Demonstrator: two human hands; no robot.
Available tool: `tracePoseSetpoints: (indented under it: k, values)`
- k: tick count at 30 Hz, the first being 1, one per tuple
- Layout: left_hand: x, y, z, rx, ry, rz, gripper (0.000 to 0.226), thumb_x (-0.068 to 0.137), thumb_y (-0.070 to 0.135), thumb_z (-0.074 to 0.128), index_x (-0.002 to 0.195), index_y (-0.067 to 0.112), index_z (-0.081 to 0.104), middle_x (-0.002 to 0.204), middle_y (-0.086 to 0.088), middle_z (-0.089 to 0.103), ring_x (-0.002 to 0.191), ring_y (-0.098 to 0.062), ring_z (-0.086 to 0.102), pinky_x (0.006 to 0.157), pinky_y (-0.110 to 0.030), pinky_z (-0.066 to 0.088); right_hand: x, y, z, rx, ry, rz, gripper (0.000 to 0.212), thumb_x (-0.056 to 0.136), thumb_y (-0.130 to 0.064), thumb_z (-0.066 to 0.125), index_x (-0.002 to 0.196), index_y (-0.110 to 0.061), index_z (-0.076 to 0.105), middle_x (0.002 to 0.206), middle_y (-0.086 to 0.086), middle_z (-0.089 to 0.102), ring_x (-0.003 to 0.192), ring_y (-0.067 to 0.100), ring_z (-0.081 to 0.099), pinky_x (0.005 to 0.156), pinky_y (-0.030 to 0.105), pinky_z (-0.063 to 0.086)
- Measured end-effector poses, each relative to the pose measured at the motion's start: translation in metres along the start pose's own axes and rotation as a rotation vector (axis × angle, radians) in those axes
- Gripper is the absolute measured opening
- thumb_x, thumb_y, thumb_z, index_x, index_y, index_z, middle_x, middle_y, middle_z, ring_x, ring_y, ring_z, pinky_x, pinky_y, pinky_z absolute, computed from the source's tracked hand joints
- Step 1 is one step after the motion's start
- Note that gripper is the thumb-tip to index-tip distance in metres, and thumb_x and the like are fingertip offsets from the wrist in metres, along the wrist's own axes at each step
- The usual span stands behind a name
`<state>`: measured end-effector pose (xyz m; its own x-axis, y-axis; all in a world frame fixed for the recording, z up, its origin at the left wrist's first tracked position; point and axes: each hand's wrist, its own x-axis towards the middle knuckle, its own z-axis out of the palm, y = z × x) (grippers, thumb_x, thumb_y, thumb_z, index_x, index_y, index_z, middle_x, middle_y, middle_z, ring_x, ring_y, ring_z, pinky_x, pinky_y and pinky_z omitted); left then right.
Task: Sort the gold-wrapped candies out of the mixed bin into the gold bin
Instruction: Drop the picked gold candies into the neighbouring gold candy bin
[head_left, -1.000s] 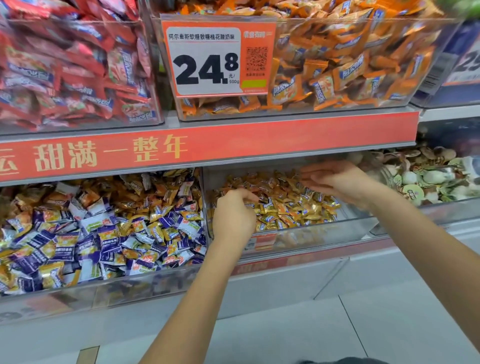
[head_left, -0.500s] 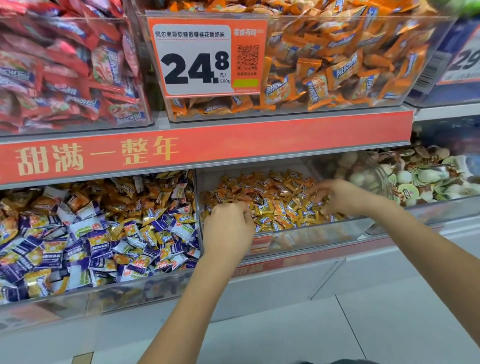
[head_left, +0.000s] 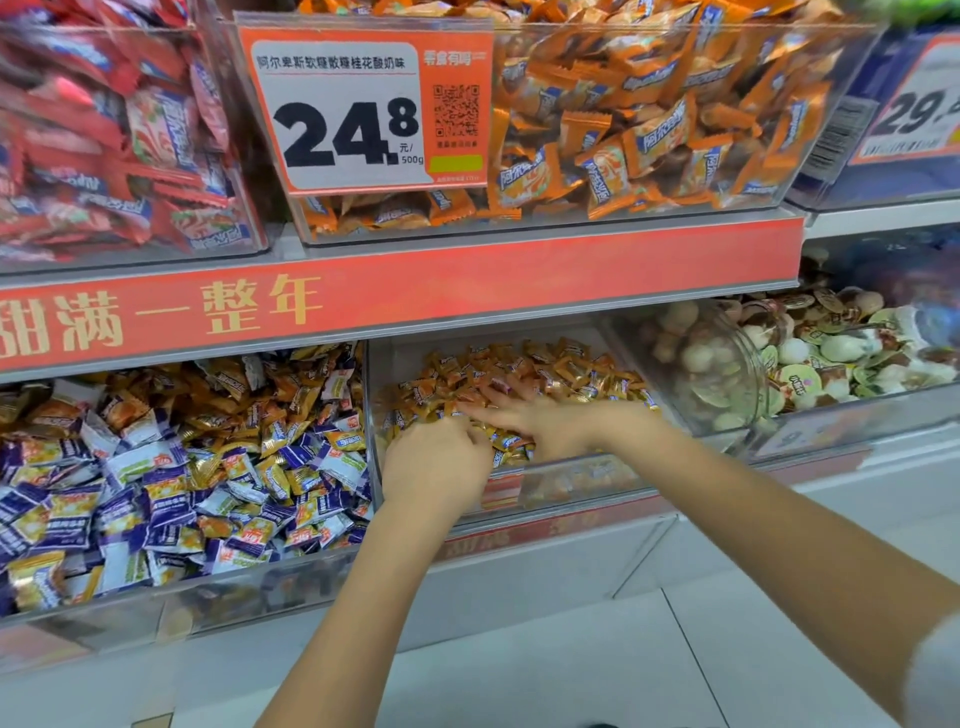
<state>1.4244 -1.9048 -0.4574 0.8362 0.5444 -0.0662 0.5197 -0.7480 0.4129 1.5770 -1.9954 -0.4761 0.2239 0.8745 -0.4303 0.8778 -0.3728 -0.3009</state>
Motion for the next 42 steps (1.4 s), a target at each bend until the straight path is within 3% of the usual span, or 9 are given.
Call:
tracePoseSetpoints:
  k: [4,9,12,19,24,29,34,38,42]
  values:
    - [-0.003,0.0,-0.001,-0.009,0.004,0.001,0.038,0.095,0.028,0.036,0.06,0.015,0.042,0.078,-0.011,0.057,0.081,-0.032,0.054,0.062,-0.03,0.036,0.001,0.017,-0.004,-0.03,-0.048,0.173,0.092,0.083,-0.06,0.059,0.14,-0.058,-0.014,0.157,-0.011,-0.022,0.143,0.019,-0.024,0.113,0.063,-0.002]
    - [-0.003,-0.001,0.0,0.01,0.063,0.033,0.03,0.095,0.029,0.038,0.082,0.011,0.059,0.089,-0.012,0.063,0.091,-0.032,0.054,0.07,-0.032,0.041,-0.066,0.039,-0.04,0.48,0.372,0.227,0.054,0.097,-0.047,0.043,0.147,-0.035,0.027,0.144,-0.013,0.034,0.132,0.01,0.035,0.103,0.016,0.024]
    - [-0.002,-0.001,0.0,0.021,0.031,0.04,0.03,0.095,0.03,0.036,0.072,0.014,0.049,0.082,-0.011,0.06,0.083,-0.032,0.056,0.064,-0.031,0.037,-0.082,0.069,-0.049,0.502,0.463,0.42,0.051,0.102,-0.044,0.032,0.141,-0.013,0.042,0.142,0.005,0.047,0.127,0.026,0.047,0.107,0.034,0.035]
    - [0.003,-0.001,0.002,0.063,-0.051,0.01,0.038,0.096,0.035,0.032,0.068,0.016,0.049,0.088,-0.01,0.063,0.084,-0.029,0.056,0.071,-0.032,0.044,-0.078,0.058,-0.035,0.331,0.211,0.343,0.055,0.101,-0.037,0.041,0.151,-0.036,0.017,0.158,-0.006,0.018,0.144,0.019,0.021,0.114,0.027,0.016]
    - [-0.006,0.0,0.006,0.03,0.245,0.09,0.033,0.097,0.023,0.037,0.083,0.008,0.063,0.09,-0.009,0.06,0.091,-0.028,0.058,0.062,-0.031,0.039,-0.017,0.011,-0.012,0.113,-0.012,0.01,0.084,0.088,-0.045,0.062,0.144,-0.056,-0.001,0.159,-0.012,-0.013,0.143,0.016,-0.023,0.112,0.046,-0.009]
    - [-0.004,-0.005,0.01,0.004,0.289,0.113,0.034,0.097,0.028,0.037,0.086,0.011,0.064,0.088,-0.005,0.061,0.09,-0.024,0.054,0.06,-0.029,0.033,-0.003,-0.002,-0.018,0.193,-0.018,0.046,0.069,0.094,-0.049,0.05,0.149,-0.045,0.01,0.16,-0.009,0.006,0.147,0.016,0.004,0.117,0.04,0.007]
    - [-0.005,-0.003,0.011,0.041,0.313,0.104,0.035,0.097,0.026,0.037,0.089,0.009,0.067,0.088,-0.009,0.062,0.092,-0.025,0.054,0.057,-0.029,0.033,-0.071,0.039,-0.066,0.0,0.184,0.581,0.037,0.093,-0.011,0.057,0.13,-0.009,0.054,0.109,0.007,0.061,0.093,0.021,0.063,0.076,0.027,0.051]
    - [-0.006,-0.002,0.012,0.059,0.32,0.097,0.035,0.096,0.025,0.038,0.092,0.007,0.067,0.09,-0.012,0.063,0.096,-0.027,0.053,0.059,-0.029,0.033,-0.085,0.044,-0.047,-0.298,-0.162,0.838,0.023,0.082,-0.001,0.062,0.062,-0.005,0.052,0.054,0.001,0.05,0.049,0.013,0.043,0.047,0.022,0.037]
    - [-0.006,-0.003,0.01,0.032,0.291,0.11,0.034,0.096,0.025,0.037,0.09,0.006,0.066,0.089,-0.012,0.063,0.095,-0.028,0.054,0.059,-0.03,0.035,-0.075,0.05,-0.026,-0.313,-0.187,0.763,0.035,0.094,-0.016,0.049,0.06,-0.008,0.047,0.061,0.002,0.042,0.053,0.017,0.041,0.053,0.024,0.039]
